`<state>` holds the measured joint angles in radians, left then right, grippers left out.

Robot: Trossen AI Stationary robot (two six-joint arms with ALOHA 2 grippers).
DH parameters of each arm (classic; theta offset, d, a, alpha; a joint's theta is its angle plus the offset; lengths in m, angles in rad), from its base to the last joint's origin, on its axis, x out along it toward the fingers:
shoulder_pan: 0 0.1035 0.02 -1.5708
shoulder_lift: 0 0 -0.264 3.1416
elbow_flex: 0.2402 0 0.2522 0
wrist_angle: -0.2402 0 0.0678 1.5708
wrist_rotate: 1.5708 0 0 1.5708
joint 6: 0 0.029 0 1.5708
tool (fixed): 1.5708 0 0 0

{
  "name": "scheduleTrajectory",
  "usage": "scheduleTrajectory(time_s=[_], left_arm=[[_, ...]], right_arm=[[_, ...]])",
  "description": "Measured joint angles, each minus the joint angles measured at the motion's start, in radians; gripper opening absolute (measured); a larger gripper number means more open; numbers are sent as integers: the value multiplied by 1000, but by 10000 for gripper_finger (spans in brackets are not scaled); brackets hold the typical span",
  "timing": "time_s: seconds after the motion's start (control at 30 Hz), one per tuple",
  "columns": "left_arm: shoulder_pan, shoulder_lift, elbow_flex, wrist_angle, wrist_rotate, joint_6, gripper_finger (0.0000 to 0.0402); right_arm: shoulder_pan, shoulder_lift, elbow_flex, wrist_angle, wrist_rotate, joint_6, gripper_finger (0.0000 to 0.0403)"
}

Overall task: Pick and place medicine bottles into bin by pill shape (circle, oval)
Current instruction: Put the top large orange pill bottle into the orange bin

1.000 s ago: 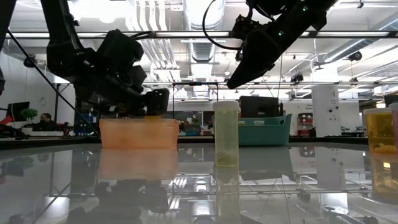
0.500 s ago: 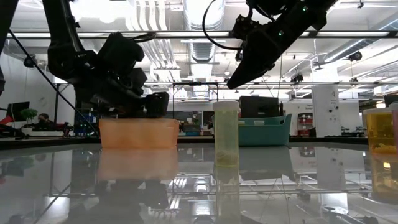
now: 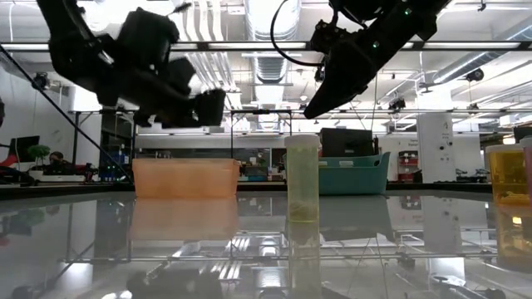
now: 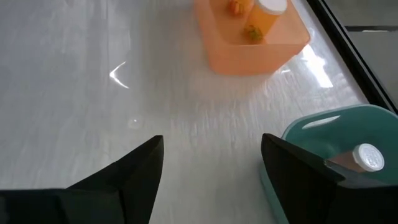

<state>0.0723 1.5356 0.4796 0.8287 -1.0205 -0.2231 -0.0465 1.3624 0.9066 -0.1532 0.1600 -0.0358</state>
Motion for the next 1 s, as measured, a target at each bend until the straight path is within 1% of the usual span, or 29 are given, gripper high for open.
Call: scheduleTrajectory(time_s=[0.1,0.17,0.2,0.27,0.37,0.47,0.57,0.63,0.87,1.0], left_arm=[[-25,-65,8,-9,2,2,222],[-33,-114,16,-42,20,1,215],[-33,-135,25,-78,38,-6,208],[-28,-179,52,-176,107,-39,188],[-2,-237,105,-397,207,-126,145],[35,-268,154,-638,287,-215,91],[71,-274,183,-787,355,-267,31],[97,-264,193,-794,404,-269,9],[202,-217,189,-803,531,-272,1],[236,-191,191,-811,548,-271,0]], right_arm=[[0,0,0,-1,0,-3,260],[0,0,0,-3,0,-3,260],[0,0,0,-5,0,-3,260],[0,0,0,-7,0,-3,260],[0,0,0,-7,0,-3,260],[0,0,0,-5,0,-3,260],[0,0,0,-2,0,-3,260],[0,0,0,1,0,-3,260],[0,0,0,1,0,-2,260],[0,0,0,1,0,-2,260]])
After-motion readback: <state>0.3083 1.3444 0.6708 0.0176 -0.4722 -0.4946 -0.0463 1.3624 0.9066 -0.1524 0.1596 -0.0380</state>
